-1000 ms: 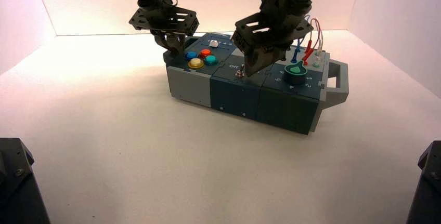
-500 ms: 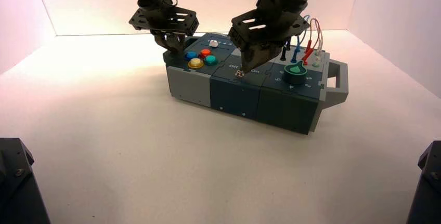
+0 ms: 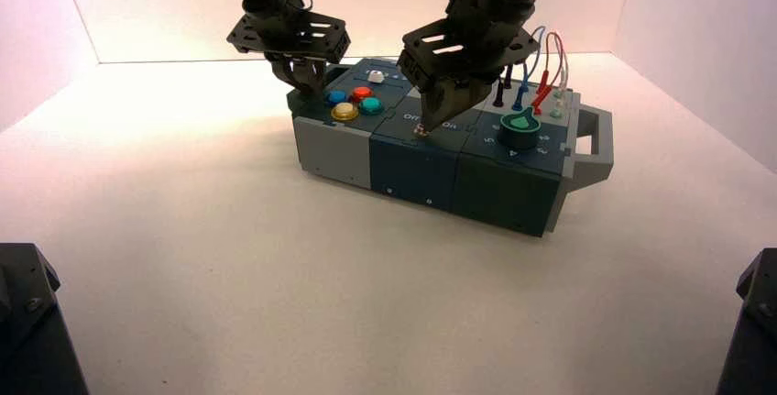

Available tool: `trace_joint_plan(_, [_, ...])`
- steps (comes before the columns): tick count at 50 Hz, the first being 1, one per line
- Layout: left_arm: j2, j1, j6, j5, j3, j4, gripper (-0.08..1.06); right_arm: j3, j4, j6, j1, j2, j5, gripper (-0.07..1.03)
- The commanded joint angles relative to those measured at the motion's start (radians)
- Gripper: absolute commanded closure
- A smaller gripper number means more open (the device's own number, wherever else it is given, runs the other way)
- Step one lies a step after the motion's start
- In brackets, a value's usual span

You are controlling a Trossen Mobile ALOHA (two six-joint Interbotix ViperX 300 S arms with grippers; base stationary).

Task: Flip the bottom switch off with the right gripper.

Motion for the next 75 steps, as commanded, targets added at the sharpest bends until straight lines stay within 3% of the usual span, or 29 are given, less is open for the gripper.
trace_joint_plan(1, [-0.014, -0.006, -0.003, -0.002, -0.02, -0.002, 1.0, -0.057, 0.0, -0.002, -0.002, -0.02, -0.009, 0.99])
trace_joint_plan(41, [-0.012, -0.006, -0.003, 0.005, -0.021, -0.002, 1.0, -0.091, -0.02, -0.005, -0.003, -0.028, 0.018, 0.99])
trace_joint_plan(75, [-0.026, -0.006, -0.003, -0.002, -0.017, -0.002, 1.0, -0.023, -0.021, -0.003, -0.04, -0.087, 0.018, 0.99])
